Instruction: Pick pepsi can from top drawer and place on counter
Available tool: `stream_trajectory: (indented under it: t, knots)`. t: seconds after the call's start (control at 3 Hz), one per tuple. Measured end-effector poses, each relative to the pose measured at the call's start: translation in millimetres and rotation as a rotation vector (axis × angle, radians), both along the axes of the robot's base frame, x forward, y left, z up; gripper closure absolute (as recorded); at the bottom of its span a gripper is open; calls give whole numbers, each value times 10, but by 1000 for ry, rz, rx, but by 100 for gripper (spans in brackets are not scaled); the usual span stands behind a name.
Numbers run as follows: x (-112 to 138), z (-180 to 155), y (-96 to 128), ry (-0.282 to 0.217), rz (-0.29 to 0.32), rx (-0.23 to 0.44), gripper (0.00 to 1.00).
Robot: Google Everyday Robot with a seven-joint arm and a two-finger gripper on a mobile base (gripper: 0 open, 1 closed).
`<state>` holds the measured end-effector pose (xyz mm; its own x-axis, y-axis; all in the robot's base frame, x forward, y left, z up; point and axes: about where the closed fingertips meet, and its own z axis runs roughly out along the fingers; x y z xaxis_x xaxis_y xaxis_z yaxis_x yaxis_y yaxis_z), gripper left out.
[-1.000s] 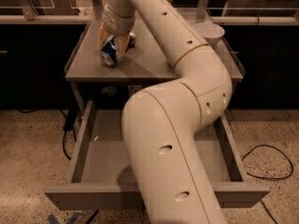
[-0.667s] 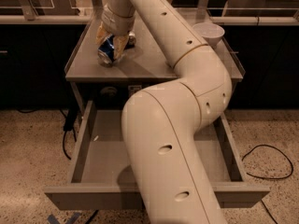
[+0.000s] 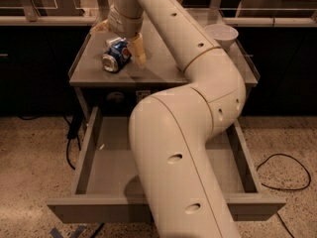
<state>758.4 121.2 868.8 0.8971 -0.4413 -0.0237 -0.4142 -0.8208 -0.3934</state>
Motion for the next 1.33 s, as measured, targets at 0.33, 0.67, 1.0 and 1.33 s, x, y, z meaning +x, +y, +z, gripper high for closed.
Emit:
stream_trajectory:
  t: [0.33,0.67,1.0,1.33]
  knots:
    - [0,1,0,0,-1,0,0]
    - [-5,104,-60,-5,-55,28,0]
    - [-133,457,-201,-35,-97,62,0]
    - [-384,938,-498,-90,-164,163,0]
